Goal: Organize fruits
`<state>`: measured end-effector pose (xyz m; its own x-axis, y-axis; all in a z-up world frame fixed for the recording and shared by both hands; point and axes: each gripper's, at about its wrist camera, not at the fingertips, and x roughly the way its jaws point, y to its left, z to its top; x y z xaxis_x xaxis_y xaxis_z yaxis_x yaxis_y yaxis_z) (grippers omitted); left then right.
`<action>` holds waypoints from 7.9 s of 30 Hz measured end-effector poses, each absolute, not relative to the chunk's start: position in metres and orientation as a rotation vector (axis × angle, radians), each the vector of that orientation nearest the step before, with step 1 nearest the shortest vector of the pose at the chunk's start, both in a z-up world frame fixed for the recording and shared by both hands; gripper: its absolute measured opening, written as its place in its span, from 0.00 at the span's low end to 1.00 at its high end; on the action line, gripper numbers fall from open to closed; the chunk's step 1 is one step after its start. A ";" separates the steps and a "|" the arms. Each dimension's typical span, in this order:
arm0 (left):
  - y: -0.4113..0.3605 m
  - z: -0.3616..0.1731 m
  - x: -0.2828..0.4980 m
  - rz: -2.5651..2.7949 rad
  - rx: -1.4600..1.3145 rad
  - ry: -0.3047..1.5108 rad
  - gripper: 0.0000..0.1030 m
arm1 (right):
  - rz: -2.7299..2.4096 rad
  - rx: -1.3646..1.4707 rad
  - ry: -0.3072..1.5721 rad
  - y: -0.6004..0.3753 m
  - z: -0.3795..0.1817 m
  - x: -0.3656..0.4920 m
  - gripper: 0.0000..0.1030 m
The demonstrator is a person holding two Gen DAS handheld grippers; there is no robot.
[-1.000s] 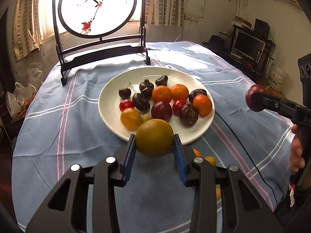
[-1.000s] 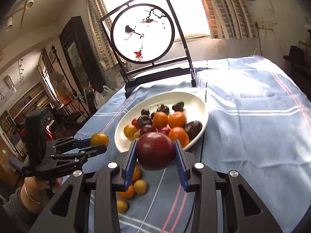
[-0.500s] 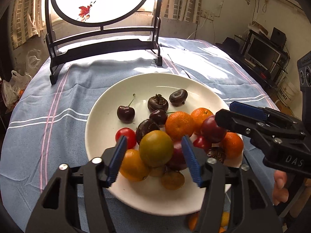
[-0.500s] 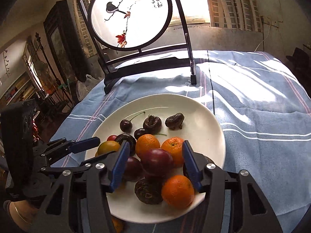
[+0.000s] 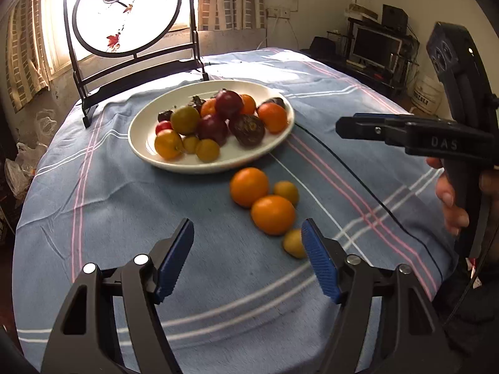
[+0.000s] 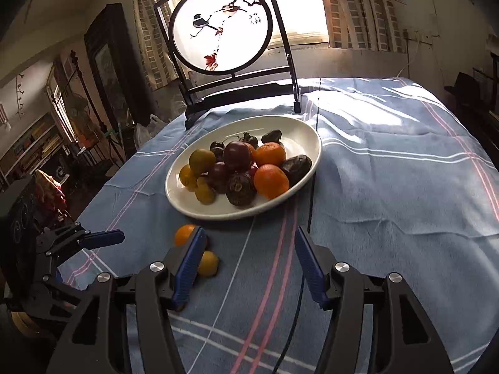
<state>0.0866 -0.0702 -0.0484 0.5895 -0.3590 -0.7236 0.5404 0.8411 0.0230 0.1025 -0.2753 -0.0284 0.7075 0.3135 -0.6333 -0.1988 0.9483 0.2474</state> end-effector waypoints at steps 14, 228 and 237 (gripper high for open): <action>-0.103 -0.083 0.096 -0.503 0.216 0.887 0.28 | 0.271 0.207 0.752 -0.287 -0.048 0.059 0.58; 0.042 0.061 -0.018 -0.052 0.025 0.529 0.95 | 0.025 0.113 0.510 -0.378 0.044 -0.055 0.96; 0.041 0.061 -0.018 -0.040 0.038 0.522 0.95 | 0.034 0.106 0.511 -0.374 0.042 -0.057 0.96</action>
<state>-0.0177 0.0406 0.0610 0.8661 -0.0283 -0.4991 0.0477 0.9985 0.0261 -0.0566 -0.3743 0.0417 0.8717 0.0591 -0.4865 -0.0061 0.9939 0.1098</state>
